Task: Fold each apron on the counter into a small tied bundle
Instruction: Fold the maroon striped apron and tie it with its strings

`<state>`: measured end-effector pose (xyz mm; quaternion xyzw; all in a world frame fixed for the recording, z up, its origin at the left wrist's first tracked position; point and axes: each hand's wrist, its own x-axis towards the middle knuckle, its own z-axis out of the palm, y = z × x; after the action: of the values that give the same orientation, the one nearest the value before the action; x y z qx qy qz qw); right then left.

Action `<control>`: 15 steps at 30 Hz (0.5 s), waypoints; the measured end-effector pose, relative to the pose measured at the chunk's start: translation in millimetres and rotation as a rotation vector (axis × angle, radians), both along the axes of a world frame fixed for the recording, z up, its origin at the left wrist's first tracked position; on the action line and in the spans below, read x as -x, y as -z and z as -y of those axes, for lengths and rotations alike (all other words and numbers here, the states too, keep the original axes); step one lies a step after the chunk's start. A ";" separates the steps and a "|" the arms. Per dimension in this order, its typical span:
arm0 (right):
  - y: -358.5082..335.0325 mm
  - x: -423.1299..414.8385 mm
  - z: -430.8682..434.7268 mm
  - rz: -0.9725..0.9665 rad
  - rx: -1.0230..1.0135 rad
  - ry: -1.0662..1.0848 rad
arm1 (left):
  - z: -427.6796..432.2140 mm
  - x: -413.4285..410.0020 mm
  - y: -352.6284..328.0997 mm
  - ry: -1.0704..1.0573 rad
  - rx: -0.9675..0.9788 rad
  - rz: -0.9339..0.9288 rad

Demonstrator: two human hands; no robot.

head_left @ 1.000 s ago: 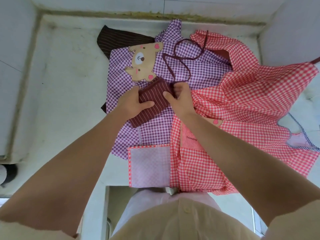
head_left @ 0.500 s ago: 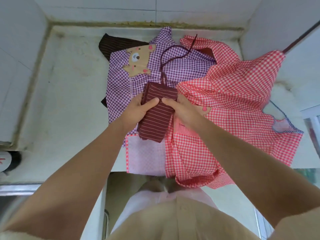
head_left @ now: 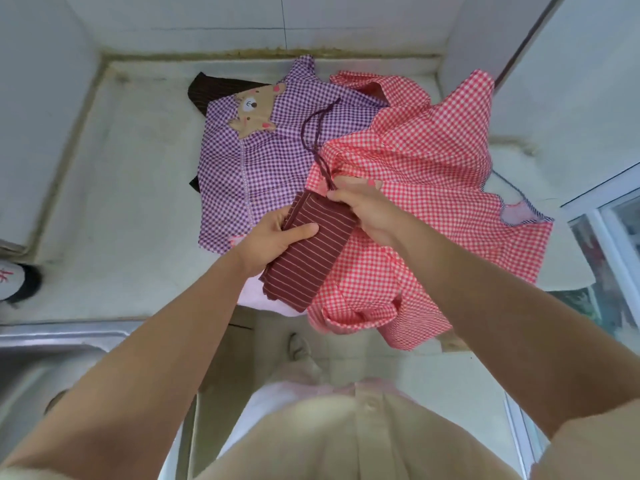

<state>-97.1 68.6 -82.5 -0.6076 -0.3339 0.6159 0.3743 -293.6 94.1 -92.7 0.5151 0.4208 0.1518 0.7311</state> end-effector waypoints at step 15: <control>28.0 -109.9 221.9 0.236 0.576 0.166 | 197.2 -20.7 16.8 -0.034 0.160 -0.182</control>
<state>12.8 -153.3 -110.5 -0.7810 -0.1364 0.5776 0.1944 -272.9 -103.2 -109.4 0.4594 0.5047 0.0827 0.7262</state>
